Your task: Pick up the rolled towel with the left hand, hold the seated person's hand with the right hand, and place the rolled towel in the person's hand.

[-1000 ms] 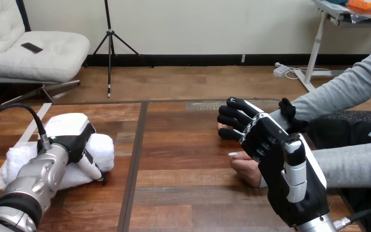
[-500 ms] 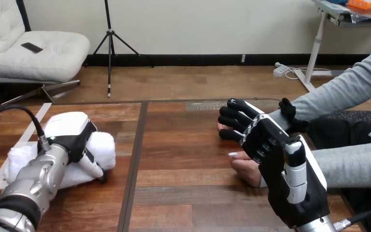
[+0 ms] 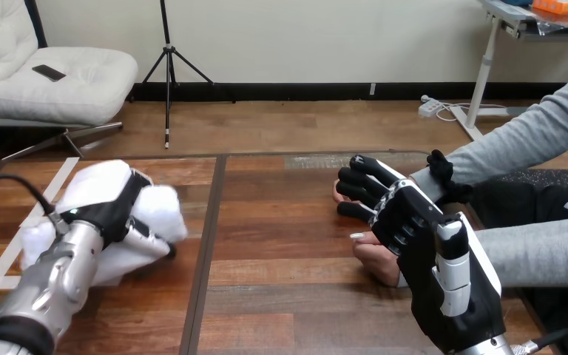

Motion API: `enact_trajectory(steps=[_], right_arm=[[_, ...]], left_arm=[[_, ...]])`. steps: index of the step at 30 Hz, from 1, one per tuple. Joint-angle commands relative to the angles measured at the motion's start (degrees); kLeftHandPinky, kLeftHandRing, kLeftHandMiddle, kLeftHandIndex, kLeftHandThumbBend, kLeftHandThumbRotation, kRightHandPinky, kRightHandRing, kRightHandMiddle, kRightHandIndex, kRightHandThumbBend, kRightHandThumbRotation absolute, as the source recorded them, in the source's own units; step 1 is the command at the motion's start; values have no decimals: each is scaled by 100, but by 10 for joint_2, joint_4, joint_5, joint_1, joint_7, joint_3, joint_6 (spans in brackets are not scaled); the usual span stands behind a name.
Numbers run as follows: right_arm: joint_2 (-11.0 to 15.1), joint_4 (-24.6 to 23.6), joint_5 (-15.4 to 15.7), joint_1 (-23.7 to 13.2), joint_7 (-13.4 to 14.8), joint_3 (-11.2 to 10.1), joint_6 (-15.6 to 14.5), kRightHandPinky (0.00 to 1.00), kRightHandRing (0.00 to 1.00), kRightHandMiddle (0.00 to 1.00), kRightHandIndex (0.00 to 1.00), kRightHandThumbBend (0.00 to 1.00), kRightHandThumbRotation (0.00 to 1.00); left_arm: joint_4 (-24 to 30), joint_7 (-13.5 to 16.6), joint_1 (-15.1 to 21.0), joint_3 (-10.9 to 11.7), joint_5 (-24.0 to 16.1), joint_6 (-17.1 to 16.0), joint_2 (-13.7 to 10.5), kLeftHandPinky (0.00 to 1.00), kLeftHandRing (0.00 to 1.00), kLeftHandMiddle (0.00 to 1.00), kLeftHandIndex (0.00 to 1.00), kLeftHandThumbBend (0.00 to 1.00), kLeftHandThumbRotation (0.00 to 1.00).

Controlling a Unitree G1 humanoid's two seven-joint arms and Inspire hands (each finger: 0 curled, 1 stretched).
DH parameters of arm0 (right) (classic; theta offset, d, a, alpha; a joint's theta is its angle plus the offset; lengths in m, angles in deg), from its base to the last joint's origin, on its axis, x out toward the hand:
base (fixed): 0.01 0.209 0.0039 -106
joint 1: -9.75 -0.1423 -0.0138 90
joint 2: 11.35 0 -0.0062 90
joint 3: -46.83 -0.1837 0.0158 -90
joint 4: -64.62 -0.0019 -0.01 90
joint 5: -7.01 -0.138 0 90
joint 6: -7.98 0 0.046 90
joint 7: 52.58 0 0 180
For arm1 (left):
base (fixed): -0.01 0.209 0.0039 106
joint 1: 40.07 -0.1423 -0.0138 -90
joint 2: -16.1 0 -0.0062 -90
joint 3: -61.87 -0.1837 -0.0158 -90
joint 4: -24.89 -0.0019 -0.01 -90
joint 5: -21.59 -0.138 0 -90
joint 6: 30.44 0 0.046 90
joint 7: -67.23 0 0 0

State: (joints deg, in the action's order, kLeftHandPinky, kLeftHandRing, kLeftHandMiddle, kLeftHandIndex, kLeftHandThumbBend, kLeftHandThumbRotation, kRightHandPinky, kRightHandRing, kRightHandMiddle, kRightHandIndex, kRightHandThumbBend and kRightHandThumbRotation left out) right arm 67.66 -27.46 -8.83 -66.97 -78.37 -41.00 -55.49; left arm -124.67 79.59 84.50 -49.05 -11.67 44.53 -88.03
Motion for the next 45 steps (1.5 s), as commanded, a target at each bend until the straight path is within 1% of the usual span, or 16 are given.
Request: enact_trajectory(steps=[1,5,7,11,14,17,19,21,25,27,31,34,37,40,43,45], right_arm=[[0,-28,-2,-18,4,-2,9,82,86,85,85,88,100],[-1,-26,1,-18,5,-3,11,83,86,85,85,87,100],[-1,-25,1,-18,5,-3,12,83,86,85,85,87,100],[0,-22,-1,-19,2,-3,12,83,86,85,85,87,100],[0,-21,0,-19,1,-2,14,83,86,85,85,87,100],[2,-22,1,-18,1,-2,11,83,86,85,85,87,100],[2,-22,-1,-17,0,-1,8,84,86,85,85,87,100],[3,-20,-3,-17,-2,-2,8,84,86,85,85,88,100],[3,-19,-3,-17,-3,-2,9,84,86,85,85,88,100],[4,-16,0,-18,-3,-2,9,84,86,85,86,88,100],[7,-15,-1,-18,-7,-3,9,84,86,85,86,87,100],[9,-12,-2,-19,-10,-4,10,84,86,85,86,87,100],[10,-12,-3,-20,-11,-5,10,84,86,85,86,87,100],[12,-12,-5,-20,-13,-6,6,84,86,85,86,86,100],[12,-7,-6,-22,-15,-8,8,84,86,85,86,86,100],[13,-6,-6,-23,-16,-8,8,84,86,85,86,86,100]], left_arm=[[106,-5,-20,61,57,-26,-22,30,36,44,47,66,0],[156,-13,-49,86,86,-35,-23,32,37,45,47,65,0],[172,-16,-58,92,92,-34,-24,32,38,45,47,64,0],[231,-28,-92,118,121,-36,-23,33,38,44,46,63,0],[259,-32,-110,132,137,-45,-21,33,37,44,46,62,0],[288,-37,-128,144,149,-48,-19,33,37,43,46,62,0],[337,-44,-157,162,171,-47,-13,31,35,41,45,62,0],[363,-47,-174,172,184,-51,-9,30,34,41,45,62,0],[394,-48,-193,182,197,-61,-5,29,34,41,45,63,0],[413,-48,-206,188,207,-74,-3,30,34,41,45,63,0],[436,-52,-223,195,220,-82,3,31,36,41,45,64,0],[451,-52,-235,201,234,-96,9,32,36,41,45,64,0],[467,-52,-247,208,249,-109,18,32,36,41,44,65,0],[488,-54,-261,214,267,-109,28,33,37,41,44,66,0],[498,-54,-271,218,281,-124,36,34,37,41,44,66,0],[506,-53,-279,221,292,-134,45,34,37,40,43,66,0]])
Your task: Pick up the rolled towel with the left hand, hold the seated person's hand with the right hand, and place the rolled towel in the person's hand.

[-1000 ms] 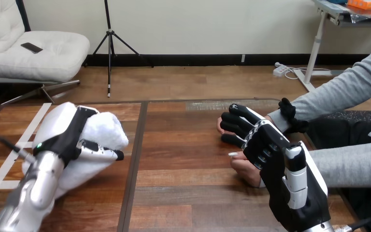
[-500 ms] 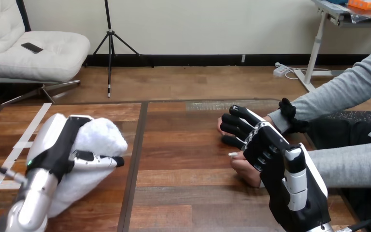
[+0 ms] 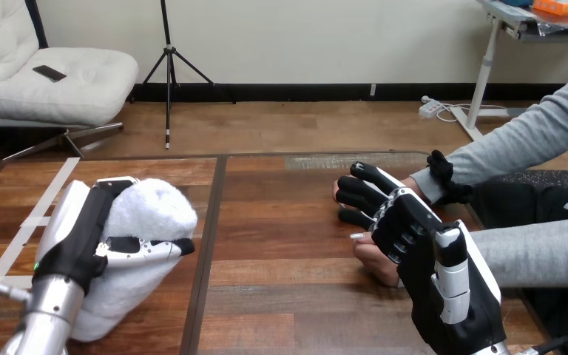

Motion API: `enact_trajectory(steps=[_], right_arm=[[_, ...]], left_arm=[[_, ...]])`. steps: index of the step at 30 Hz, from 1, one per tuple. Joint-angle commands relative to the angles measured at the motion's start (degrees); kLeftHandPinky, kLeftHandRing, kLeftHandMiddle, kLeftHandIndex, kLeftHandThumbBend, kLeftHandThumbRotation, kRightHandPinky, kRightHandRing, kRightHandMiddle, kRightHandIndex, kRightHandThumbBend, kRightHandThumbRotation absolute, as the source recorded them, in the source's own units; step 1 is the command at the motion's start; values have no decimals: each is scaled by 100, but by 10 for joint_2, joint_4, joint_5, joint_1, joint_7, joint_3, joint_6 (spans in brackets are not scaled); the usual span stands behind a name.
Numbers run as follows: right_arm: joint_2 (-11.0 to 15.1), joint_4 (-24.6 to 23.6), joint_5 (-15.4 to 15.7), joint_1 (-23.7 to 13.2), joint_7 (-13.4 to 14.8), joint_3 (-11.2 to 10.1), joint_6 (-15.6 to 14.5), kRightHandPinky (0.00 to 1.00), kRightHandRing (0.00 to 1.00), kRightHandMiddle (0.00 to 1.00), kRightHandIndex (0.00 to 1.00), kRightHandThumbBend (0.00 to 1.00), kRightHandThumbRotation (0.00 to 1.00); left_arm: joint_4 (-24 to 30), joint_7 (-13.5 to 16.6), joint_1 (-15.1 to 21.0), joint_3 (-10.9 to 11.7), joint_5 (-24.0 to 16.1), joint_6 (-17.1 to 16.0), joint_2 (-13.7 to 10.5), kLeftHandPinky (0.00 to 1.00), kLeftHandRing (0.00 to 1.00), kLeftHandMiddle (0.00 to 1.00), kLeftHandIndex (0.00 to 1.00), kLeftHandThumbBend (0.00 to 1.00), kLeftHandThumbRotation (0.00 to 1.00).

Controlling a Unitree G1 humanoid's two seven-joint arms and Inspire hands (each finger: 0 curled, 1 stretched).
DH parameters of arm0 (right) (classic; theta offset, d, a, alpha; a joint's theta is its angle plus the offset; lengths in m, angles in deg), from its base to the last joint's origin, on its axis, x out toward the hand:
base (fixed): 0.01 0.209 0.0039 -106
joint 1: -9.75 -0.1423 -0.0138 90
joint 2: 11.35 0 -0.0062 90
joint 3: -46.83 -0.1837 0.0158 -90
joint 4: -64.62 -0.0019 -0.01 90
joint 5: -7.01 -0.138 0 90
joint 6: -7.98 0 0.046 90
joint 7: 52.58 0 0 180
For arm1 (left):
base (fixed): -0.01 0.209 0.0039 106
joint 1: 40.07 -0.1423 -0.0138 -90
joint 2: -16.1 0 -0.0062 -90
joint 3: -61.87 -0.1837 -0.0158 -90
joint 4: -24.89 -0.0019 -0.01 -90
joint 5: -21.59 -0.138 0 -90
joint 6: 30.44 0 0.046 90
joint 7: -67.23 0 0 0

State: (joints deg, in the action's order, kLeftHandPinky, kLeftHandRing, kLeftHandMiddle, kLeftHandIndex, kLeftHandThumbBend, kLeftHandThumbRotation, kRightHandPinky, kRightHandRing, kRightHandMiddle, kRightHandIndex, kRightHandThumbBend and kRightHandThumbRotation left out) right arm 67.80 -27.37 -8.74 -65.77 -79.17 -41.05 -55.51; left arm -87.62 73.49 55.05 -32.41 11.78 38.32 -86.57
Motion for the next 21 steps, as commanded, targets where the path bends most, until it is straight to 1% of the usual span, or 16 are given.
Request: enact_trajectory(steps=[1,7,11,16,19,21], right_arm=[[12,-7,-7,-35,-8,-8,8,84,86,85,86,86,100],[15,-6,-6,-36,-12,-10,6,84,86,85,86,86,100],[16,-6,-4,-36,-11,-11,4,84,86,85,86,86,100],[15,-3,-4,-37,-12,-11,4,84,86,85,85,85,100],[16,-1,-7,-39,-14,-11,3,84,86,85,85,84,100],[17,-1,-6,-40,-14,-11,0,84,86,85,85,85,100]], left_arm=[[138,8,14,56,60,-74,33,34,37,40,43,67,0],[157,12,-8,59,67,-95,51,34,36,40,43,66,0],[170,16,-25,61,67,-107,69,33,36,39,43,66,0],[193,20,-43,64,63,-109,88,32,34,38,42,68,0],[197,16,-50,64,72,-123,104,31,34,38,42,68,0],[196,11,-55,63,84,-136,116,31,33,38,42,68,0]])
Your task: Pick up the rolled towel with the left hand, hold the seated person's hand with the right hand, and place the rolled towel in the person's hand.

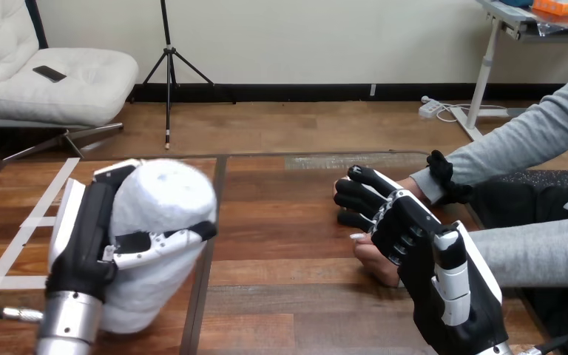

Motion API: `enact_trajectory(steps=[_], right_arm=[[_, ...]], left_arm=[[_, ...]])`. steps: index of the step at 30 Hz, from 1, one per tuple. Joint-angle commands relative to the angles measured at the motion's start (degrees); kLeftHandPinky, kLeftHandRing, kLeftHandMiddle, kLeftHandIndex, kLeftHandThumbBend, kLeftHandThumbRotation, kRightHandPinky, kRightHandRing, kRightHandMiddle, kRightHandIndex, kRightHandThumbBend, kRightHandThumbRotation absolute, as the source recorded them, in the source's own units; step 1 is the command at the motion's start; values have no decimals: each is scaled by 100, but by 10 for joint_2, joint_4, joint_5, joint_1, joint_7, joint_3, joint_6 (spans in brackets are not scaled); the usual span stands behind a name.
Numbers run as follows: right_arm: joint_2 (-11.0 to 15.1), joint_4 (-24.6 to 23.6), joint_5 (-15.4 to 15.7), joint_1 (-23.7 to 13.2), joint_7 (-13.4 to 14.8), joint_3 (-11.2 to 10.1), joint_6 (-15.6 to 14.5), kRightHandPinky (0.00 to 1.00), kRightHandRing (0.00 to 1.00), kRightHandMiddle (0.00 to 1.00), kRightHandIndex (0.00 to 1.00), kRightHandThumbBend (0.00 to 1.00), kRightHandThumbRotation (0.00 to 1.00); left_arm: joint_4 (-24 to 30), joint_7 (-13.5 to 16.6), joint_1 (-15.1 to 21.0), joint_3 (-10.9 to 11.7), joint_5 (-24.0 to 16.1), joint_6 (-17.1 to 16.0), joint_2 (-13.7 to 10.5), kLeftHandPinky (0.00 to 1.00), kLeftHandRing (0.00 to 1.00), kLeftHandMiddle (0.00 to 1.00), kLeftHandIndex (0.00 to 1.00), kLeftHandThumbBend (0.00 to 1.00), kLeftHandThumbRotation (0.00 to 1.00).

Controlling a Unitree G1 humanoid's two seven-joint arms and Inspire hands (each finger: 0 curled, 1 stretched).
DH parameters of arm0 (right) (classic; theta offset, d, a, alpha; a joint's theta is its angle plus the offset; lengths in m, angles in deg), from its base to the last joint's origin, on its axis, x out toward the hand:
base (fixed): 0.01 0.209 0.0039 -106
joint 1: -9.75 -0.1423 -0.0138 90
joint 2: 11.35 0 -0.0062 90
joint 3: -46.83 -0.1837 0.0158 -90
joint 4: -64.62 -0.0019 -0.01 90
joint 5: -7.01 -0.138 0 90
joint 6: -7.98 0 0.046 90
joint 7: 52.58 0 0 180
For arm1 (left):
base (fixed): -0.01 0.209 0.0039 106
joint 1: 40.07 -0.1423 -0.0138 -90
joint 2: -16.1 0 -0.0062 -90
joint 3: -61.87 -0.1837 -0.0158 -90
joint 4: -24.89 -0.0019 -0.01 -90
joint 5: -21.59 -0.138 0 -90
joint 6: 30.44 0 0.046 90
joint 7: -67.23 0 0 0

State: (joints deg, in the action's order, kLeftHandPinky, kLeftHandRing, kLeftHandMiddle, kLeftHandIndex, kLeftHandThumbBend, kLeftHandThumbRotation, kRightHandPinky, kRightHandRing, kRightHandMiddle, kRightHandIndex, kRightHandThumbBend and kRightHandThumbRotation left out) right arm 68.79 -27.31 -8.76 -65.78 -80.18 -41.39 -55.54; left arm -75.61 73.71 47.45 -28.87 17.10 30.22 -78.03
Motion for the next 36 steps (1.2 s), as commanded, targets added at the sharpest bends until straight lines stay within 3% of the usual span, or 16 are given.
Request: enact_trajectory(steps=[1,8,24,30,36], right_arm=[[8,-2,-6,-40,-3,-7,0,84,86,85,85,85,100],[11,2,-8,-44,-4,-6,-5,84,85,84,85,85,100],[14,15,3,-56,-5,-7,-1,85,86,84,85,85,100],[15,16,17,-58,4,-9,-3,85,85,84,85,87,100],[20,27,46,-67,15,-14,15,82,84,82,84,87,100]], left_arm=[[75,6,20,27,34,-58,35,30,33,38,42,67,0],[63,2,19,26,38,-94,62,27,30,37,42,66,0],[38,-7,40,37,43,-119,100,27,31,38,42,64,0],[29,-18,48,38,56,-124,107,28,32,39,42,63,0],[11,-29,59,40,66,-132,113,28,32,39,43,63,0]])
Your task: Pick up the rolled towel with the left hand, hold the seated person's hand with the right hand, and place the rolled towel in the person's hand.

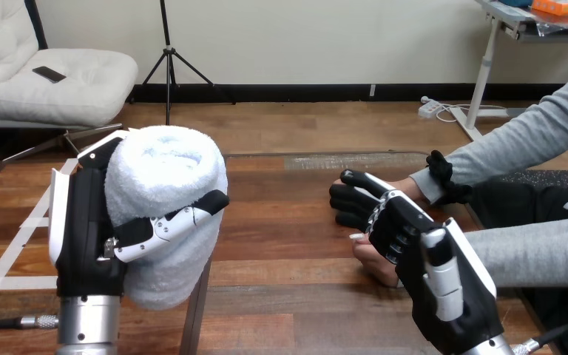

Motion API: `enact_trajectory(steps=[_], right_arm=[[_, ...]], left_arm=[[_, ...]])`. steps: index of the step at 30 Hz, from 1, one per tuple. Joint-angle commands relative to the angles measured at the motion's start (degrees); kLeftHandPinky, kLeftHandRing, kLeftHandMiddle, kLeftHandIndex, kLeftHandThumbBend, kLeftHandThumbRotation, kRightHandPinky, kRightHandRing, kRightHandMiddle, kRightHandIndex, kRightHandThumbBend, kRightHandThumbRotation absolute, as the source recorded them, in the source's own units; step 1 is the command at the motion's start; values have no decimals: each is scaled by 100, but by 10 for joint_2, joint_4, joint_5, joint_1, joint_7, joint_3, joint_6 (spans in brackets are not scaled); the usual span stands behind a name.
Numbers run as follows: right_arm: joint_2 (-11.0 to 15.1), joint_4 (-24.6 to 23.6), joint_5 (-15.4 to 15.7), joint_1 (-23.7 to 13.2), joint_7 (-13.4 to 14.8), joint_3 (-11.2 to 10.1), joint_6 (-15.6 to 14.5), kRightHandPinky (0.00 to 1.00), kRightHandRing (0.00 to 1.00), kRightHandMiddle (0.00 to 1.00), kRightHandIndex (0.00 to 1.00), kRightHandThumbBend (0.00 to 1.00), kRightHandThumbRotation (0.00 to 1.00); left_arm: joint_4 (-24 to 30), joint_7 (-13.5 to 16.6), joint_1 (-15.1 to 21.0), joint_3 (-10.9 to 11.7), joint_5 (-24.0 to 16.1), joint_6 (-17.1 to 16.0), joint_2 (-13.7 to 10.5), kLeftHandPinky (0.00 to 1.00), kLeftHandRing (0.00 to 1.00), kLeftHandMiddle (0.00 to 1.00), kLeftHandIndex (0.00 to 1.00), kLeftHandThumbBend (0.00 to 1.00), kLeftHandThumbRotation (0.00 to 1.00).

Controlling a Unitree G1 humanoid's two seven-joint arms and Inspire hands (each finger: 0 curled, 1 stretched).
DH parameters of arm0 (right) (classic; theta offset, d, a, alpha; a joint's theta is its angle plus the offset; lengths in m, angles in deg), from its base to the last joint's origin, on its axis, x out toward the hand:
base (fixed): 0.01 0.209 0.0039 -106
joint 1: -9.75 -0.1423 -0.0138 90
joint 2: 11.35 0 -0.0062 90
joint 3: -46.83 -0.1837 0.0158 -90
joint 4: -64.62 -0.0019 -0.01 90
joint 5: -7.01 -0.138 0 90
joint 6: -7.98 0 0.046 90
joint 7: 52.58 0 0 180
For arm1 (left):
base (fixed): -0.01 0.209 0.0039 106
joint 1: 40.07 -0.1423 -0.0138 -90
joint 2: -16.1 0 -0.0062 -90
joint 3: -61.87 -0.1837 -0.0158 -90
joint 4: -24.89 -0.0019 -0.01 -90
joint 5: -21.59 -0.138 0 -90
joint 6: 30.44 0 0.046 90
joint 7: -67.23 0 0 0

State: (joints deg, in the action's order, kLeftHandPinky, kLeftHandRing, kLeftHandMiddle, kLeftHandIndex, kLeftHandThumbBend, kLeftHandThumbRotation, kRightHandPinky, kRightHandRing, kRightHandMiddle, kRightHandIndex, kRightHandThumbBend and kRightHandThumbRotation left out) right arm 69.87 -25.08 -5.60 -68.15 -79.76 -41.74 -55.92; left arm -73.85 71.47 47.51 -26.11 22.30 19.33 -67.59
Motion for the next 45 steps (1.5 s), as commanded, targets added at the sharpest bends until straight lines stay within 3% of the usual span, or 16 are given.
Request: enact_trajectory(steps=[1,9,15,27,45], right_arm=[[11,7,20,-45,13,-12,21,81,83,82,84,87,100],[30,29,54,-67,24,-25,36,77,81,81,81,87,100],[63,63,60,-100,9,-36,47,76,81,81,80,85,100],[117,168,89,-173,11,-48,111,74,79,80,79,80,97],[165,283,130,-259,30,-53,135,73,79,80,79,77,95]], left_arm=[[-9,-9,60,13,17,-22,10,28,32,39,43,63,0],[-15,-20,65,16,23,-21,18,29,33,39,43,63,0],[-18,-25,68,19,19,-23,23,28,33,39,43,63,0],[-13,-26,65,20,16,-22,30,28,32,38,42,63,0],[-14,-28,61,26,14,-26,35,28,32,39,42,64,0]])
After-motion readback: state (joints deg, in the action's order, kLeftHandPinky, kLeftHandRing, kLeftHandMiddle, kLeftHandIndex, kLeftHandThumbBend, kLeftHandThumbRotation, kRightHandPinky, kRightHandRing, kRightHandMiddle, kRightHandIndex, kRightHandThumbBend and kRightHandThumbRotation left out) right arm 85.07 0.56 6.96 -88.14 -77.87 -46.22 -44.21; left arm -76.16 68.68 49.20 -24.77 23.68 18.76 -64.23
